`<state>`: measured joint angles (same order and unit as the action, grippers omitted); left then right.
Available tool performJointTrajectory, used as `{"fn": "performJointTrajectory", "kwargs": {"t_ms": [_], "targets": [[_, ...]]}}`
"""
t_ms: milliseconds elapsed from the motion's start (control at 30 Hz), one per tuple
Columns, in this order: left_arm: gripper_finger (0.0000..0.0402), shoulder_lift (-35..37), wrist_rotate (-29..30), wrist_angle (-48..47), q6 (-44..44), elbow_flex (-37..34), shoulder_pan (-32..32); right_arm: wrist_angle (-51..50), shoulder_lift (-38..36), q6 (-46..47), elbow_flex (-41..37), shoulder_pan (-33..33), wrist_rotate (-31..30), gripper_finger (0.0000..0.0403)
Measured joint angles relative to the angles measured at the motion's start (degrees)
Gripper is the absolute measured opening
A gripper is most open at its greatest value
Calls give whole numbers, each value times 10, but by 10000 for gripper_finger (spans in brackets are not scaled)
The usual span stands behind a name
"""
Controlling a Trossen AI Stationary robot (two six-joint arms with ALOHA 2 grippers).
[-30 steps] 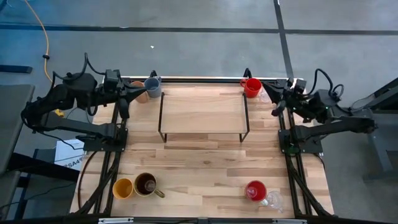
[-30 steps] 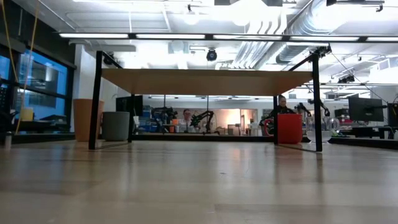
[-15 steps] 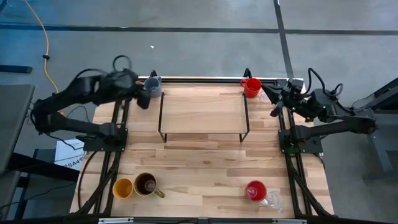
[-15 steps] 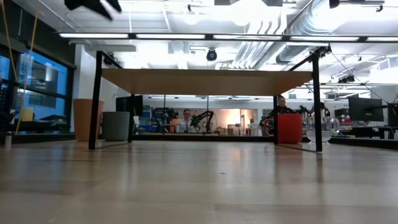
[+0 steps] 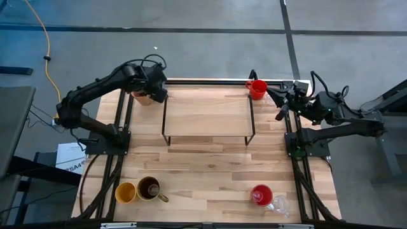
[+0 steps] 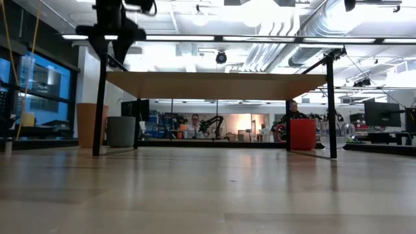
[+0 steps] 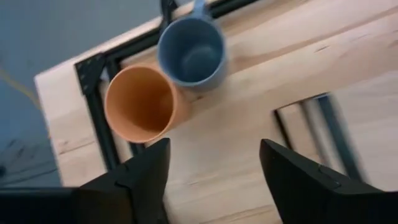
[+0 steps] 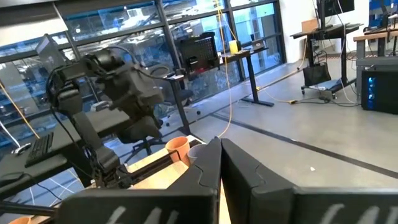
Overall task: Stack small to large cups/mugs on shelf
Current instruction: Put the brown cup on the shelf
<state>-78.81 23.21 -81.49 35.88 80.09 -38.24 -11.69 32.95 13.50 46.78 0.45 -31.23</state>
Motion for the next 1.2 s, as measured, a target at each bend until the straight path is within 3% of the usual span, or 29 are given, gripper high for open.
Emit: {"fn": "performJointTrajectory", "kwargs": {"t_ms": [233,533,733,900,1200], "targets": [[183,6,-14,104,4,-39,-66,-29,0,3,0,0,2,0],[180,3,-18,139,95,-138,-114,-43,0,10,0,0,2,0],[180,3,-1,228,145,-211,-113,-42,0,0,0,0,2,0],[179,3,12,282,151,-229,-114,-42,0,13,0,0,10,0],[178,3,7,256,131,-231,-124,-40,0,16,0,0,25,0]]}}
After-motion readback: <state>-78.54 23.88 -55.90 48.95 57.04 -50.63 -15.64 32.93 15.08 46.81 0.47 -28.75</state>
